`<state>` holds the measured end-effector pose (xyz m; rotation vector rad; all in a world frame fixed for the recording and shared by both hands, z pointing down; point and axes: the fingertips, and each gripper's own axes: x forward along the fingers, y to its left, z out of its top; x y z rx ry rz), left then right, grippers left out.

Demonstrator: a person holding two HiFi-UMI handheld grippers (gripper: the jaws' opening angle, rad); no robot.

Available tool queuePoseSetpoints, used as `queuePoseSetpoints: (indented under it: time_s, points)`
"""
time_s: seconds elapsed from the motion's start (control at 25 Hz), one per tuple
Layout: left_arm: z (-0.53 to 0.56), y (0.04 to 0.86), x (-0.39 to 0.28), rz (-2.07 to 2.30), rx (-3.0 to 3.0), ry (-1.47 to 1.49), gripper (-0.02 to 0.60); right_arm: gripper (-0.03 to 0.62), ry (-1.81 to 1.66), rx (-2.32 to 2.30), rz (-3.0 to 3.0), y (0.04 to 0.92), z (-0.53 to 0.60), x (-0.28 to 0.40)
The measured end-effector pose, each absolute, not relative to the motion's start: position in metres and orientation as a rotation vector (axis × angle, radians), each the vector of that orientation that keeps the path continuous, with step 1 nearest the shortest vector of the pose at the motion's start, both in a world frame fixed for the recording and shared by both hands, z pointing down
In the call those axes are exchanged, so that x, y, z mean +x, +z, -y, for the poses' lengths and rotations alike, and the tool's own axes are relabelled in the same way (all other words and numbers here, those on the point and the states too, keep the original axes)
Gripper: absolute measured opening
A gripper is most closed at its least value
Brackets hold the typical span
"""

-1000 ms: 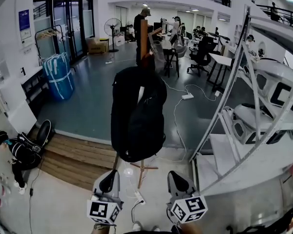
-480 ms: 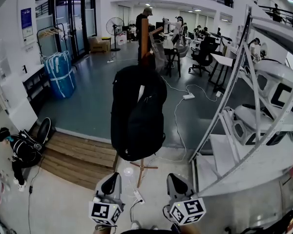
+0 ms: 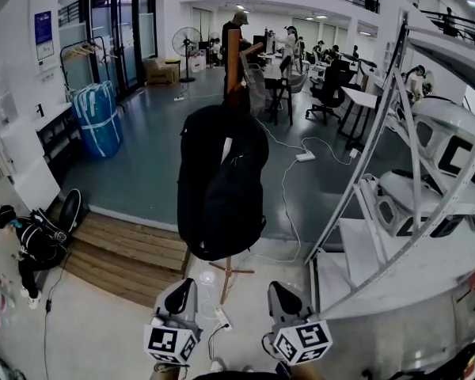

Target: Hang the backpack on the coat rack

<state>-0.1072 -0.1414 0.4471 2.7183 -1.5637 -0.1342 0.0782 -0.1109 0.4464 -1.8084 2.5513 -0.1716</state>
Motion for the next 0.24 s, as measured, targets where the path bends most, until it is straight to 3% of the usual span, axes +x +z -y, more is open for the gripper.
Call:
queuePoseSetpoints:
  time_s: [0.24]
  points:
    - [0.1408, 0.4450, -0.1017, 1.555, 2.742, -0.136, 0.020, 0.012, -0.176, -1.787, -2.565, 0.4484, 0.1098, 0.0795]
